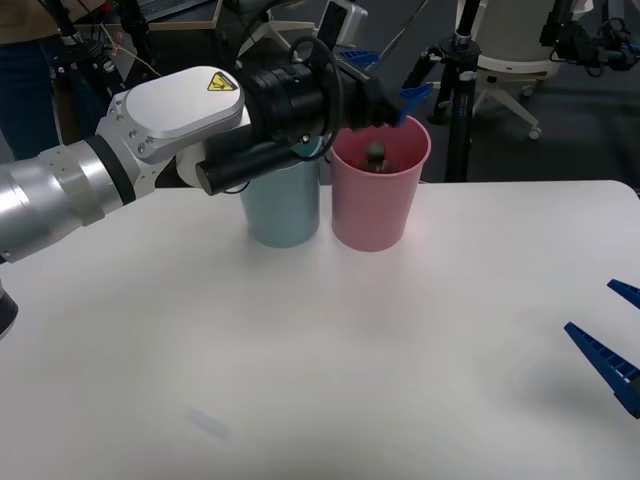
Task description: Grasp the object on the table and drop it into the matching bin: aluminum can to the light blue bin, PET bottle to the pink bin.
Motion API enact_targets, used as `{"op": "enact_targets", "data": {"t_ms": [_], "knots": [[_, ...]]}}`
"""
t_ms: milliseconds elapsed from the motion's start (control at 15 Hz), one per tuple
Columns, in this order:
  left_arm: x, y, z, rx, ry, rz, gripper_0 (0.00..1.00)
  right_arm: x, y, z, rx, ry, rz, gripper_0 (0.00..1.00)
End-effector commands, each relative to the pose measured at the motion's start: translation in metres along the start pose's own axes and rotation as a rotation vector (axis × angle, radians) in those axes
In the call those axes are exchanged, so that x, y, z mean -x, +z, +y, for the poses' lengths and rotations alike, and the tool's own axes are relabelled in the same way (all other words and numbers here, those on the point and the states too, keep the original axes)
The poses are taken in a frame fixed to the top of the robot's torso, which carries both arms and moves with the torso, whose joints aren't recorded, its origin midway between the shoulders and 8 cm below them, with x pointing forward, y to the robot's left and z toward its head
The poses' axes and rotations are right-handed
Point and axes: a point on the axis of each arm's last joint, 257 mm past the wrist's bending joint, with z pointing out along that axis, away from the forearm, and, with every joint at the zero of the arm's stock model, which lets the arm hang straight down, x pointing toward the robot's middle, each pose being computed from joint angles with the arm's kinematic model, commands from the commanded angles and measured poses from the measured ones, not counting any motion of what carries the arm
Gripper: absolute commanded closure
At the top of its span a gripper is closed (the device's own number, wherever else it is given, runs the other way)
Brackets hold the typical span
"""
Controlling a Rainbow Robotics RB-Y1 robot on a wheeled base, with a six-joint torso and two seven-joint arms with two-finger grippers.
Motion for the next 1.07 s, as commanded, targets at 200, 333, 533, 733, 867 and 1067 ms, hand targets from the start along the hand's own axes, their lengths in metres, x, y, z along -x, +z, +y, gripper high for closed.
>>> {"op": "enact_targets", "data": {"t_ms": [200, 333, 533, 733, 867, 1067], "knots": [[0.001, 0.001, -0.005, -0.009, 0.014, -0.002, 0.00, 0.000, 0.000, 0.000, 0.000, 0.000, 0.000, 0.00], [0.003, 0.001, -0.004, -0.009, 0.032, -0.004, 0.00, 0.000, 0.000, 0.000, 0.000, 0.000, 0.000, 0.00], [0.006, 0.001, -0.003, -0.007, 0.055, -0.008, 0.00, 0.000, 0.000, 0.000, 0.000, 0.000, 0.000, 0.00], [0.008, 0.000, -0.004, -0.011, 0.104, -0.011, 0.00, 0.000, 0.000, 0.000, 0.000, 0.000, 0.000, 0.00], [0.015, -0.007, -0.005, -0.019, 0.100, -0.020, 0.00, 0.000, 0.000, 0.000, 0.000, 0.000, 0.000, 0.00], [0.023, -0.027, -0.006, -0.037, 0.101, -0.030, 0.00, 0.000, 0.000, 0.000, 0.000, 0.000, 0.000, 0.00]]}}
